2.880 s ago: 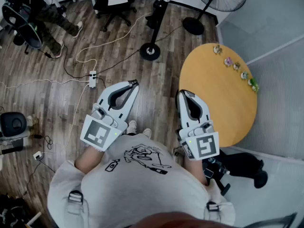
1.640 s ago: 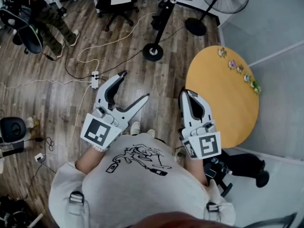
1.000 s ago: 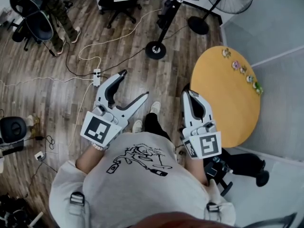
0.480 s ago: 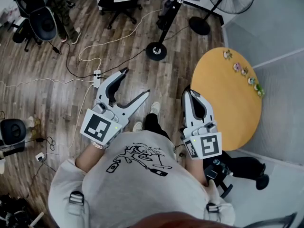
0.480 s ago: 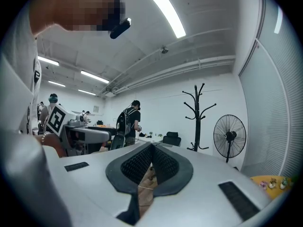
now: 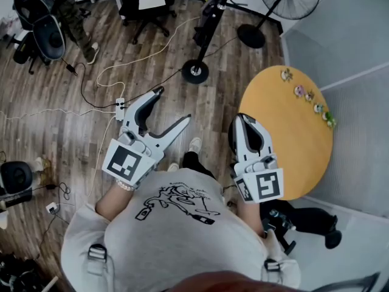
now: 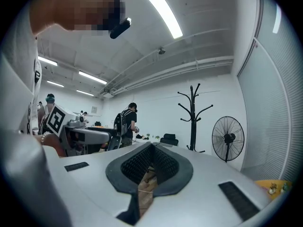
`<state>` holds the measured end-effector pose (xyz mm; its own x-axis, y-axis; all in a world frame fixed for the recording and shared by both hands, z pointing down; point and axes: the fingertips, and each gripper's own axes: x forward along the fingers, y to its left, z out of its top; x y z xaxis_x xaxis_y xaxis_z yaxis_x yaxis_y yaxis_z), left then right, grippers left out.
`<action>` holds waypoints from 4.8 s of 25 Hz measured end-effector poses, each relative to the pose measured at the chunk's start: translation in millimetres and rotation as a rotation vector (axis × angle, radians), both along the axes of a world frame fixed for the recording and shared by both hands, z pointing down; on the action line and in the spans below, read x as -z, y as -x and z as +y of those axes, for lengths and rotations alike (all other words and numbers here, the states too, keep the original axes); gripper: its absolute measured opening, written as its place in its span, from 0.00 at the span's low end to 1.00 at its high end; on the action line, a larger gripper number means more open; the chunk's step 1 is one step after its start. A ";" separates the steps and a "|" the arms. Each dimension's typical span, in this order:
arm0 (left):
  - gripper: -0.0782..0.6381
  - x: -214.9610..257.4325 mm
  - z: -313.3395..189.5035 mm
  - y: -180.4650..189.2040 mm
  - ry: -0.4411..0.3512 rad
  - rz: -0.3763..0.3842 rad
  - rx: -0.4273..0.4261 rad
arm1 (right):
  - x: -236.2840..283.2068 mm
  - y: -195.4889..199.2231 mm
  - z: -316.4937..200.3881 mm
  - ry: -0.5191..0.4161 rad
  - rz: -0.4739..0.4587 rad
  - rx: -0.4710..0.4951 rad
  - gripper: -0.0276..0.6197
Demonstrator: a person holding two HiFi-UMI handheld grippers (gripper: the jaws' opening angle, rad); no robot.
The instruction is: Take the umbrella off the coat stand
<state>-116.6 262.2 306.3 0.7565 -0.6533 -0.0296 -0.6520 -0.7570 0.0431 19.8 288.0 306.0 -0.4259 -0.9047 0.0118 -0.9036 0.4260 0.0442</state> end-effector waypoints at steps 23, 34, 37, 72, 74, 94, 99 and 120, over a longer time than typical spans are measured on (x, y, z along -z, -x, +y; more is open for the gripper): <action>0.55 17.6 -101.6 -76.1 0.015 -0.034 0.041 | 16.0 -75.9 -101.7 -0.002 -0.028 0.026 0.07; 0.55 13.0 -141.0 -116.9 0.008 -0.030 0.035 | 7.5 -116.0 -143.6 0.015 -0.047 0.031 0.07; 0.55 10.6 -151.9 -128.5 0.016 -0.038 0.035 | 6.0 -127.0 -153.9 0.019 -0.050 0.032 0.07; 0.55 -3.5 -227.4 -178.3 0.045 -0.047 0.024 | -17.1 -174.7 -230.5 0.057 -0.060 0.035 0.07; 0.55 -2.9 -235.1 -174.7 0.048 -0.046 0.025 | -16.6 -172.7 -237.4 0.058 -0.057 0.032 0.07; 0.55 4.6 -331.3 -156.9 0.039 -0.030 0.024 | -1.1 -155.0 -329.5 0.044 -0.035 0.029 0.07; 0.55 2.4 -352.6 -153.6 0.044 -0.025 0.020 | -0.7 -149.8 -350.1 0.042 -0.037 0.026 0.07; 0.55 9.2 -426.9 -115.6 0.039 0.008 0.007 | 10.9 -103.3 -426.9 0.025 -0.027 0.031 0.07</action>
<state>-1.0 -164.7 297.1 0.7516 -0.6596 -0.0100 -0.6571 -0.7499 0.0774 123.1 -139.0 295.2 -0.4543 -0.8906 0.0221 -0.8906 0.4546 0.0091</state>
